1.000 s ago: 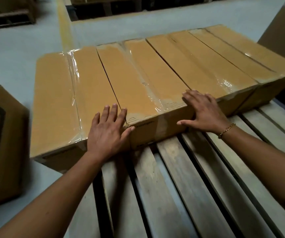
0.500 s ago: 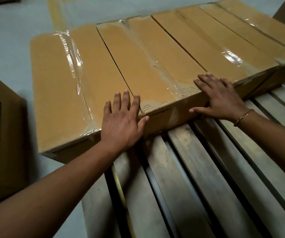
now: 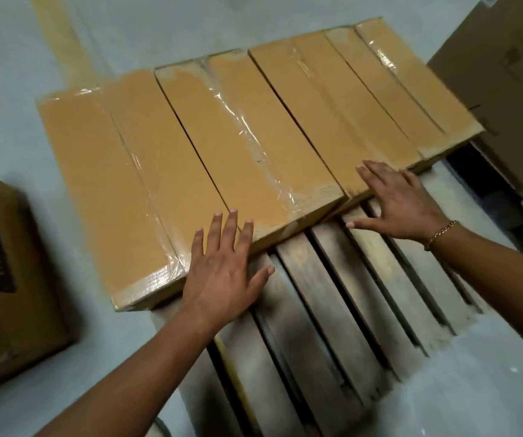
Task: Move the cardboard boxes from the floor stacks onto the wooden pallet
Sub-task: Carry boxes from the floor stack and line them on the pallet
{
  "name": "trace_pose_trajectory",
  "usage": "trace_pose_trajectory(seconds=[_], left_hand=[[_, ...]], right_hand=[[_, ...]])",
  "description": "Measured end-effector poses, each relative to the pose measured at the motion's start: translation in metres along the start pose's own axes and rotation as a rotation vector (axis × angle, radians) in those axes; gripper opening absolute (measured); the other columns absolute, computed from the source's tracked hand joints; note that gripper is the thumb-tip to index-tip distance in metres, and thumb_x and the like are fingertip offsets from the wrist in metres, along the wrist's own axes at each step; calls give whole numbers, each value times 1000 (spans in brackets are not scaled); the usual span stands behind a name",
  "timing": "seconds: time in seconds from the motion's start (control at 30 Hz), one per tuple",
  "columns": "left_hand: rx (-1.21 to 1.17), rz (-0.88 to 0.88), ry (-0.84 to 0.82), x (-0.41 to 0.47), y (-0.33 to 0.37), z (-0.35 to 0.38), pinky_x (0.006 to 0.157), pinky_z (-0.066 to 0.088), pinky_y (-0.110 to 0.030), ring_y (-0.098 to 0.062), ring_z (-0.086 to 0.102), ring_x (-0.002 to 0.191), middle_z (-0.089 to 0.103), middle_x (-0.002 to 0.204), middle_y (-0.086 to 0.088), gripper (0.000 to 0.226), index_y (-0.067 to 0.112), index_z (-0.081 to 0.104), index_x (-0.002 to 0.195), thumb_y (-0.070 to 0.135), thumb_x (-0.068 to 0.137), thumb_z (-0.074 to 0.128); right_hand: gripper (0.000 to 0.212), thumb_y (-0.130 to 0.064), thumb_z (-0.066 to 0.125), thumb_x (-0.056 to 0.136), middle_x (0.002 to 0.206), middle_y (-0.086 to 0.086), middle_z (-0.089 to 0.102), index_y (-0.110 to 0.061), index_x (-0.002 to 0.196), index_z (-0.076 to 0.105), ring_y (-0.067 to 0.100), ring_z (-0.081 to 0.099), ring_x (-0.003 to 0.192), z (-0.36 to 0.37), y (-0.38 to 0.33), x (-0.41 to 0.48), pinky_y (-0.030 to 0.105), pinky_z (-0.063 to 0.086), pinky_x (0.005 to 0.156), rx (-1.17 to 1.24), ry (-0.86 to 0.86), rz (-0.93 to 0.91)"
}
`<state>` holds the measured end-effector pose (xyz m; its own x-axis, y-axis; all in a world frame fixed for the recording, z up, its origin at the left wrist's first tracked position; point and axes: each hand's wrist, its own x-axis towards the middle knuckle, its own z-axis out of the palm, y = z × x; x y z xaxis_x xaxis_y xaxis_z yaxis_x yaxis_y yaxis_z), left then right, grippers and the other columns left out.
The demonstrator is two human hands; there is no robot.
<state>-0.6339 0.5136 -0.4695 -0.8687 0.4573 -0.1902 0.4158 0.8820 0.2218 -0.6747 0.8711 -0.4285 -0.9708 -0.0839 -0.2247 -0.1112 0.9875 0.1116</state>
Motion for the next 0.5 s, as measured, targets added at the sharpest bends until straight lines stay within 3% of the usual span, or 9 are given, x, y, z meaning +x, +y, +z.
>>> trace_pose_trajectory(seconds=[0.2,0.5], left_hand=[[-34,40,-18,38,69,-26,126,5,-52,-28,-6,157,-2,171,-8,89,21,11,164,78,94,12],[32,-143,-43,176,202,53,125,-8,-42,-28,-12,157,-10,170,-12,94,12,-3,163,77,96,14]], right_hand=[[115,-87,51,77,170,0,11,-21,163,10,18,10,156,-26,75,-11,47,11,124,24,-24,32],[119,-88,49,76,171,1,9,-17,163,9,20,9,157,56,222,50,49,14,125,76,-74,-27]])
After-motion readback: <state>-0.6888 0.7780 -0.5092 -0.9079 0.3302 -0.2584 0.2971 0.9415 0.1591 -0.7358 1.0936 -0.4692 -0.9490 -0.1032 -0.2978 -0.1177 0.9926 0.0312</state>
